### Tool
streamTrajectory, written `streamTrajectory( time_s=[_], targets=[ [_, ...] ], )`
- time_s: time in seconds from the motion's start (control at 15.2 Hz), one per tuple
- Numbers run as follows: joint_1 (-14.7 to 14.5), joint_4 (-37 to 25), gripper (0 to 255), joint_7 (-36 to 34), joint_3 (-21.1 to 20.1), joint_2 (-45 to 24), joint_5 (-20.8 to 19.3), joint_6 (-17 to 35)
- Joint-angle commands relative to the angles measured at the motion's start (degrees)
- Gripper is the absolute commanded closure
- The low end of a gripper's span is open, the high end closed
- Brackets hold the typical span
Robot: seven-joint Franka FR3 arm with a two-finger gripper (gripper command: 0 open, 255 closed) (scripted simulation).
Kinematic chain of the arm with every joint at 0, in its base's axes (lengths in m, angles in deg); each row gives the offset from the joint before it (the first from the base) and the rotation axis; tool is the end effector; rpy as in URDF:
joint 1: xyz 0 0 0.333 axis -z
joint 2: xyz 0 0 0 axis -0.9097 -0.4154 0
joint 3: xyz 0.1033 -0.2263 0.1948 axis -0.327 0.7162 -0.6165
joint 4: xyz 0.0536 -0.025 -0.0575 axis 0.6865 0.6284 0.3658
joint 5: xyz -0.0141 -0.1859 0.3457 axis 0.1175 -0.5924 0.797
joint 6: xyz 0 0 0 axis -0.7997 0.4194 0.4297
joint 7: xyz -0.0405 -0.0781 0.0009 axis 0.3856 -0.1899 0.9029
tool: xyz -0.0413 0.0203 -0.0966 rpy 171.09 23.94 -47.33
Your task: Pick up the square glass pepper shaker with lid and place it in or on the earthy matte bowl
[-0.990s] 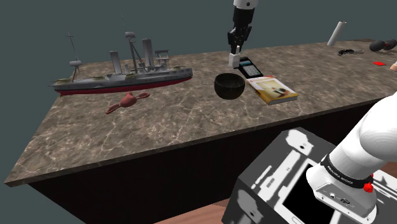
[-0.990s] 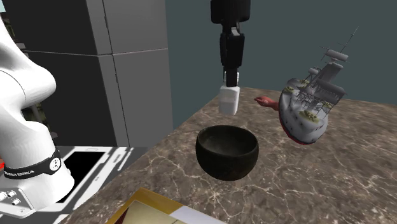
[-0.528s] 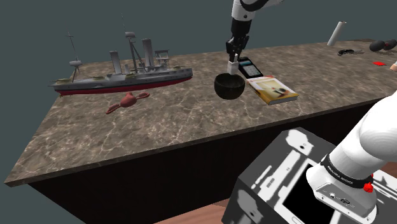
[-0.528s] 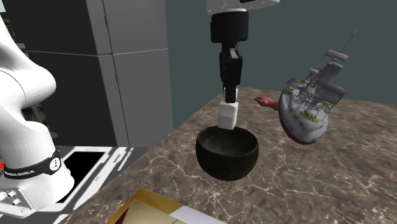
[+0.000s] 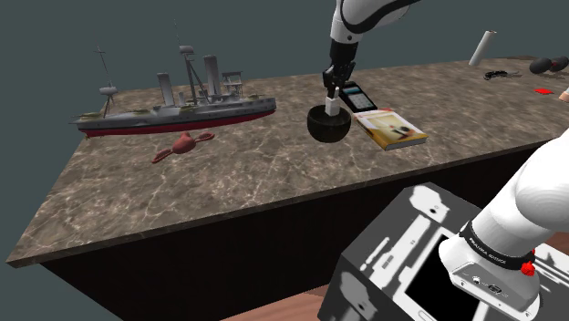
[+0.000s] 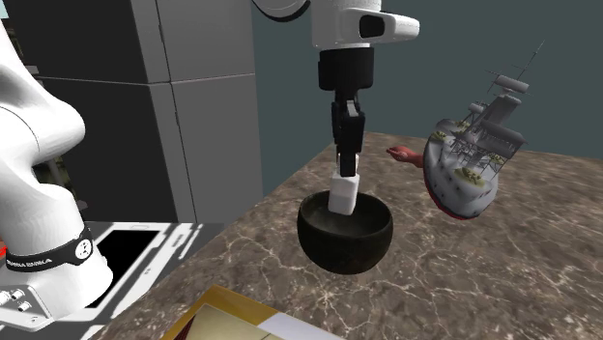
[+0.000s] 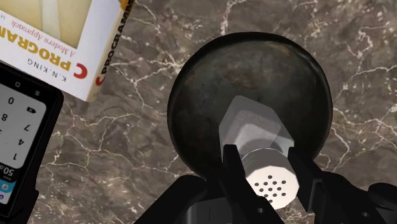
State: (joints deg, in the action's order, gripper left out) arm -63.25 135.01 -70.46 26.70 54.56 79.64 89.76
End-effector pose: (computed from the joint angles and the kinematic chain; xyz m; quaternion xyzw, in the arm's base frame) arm 0.5450 -0.0143 0.4637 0.9991 0.0153 0.0297 0.0245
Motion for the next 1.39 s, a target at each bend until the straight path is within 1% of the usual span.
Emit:
streamTrajectory(
  time_s=[0.0, 0.26, 0.33, 0.66, 0.92, 1.32],
  targets=[
    [0.0, 0.0, 255, 0.0, 0.0, 0.0, 0.0, 0.1],
    [0.0, 0.0, 255, 0.0, 0.0, 0.0, 0.0, 0.1],
    [0.0, 0.0, 0, 0.0, 0.0, 0.0, 0.0, 0.1],
    [0.0, 0.0, 0, 0.0, 0.0, 0.0, 0.0, 0.1],
    [-0.1, -5.1, 0, 0.1, -0.1, 1.9, 0.2, -7.0],
    [-0.1, -5.1, 0, 0.1, -0.1, 1.9, 0.2, -7.0]
  ],
)
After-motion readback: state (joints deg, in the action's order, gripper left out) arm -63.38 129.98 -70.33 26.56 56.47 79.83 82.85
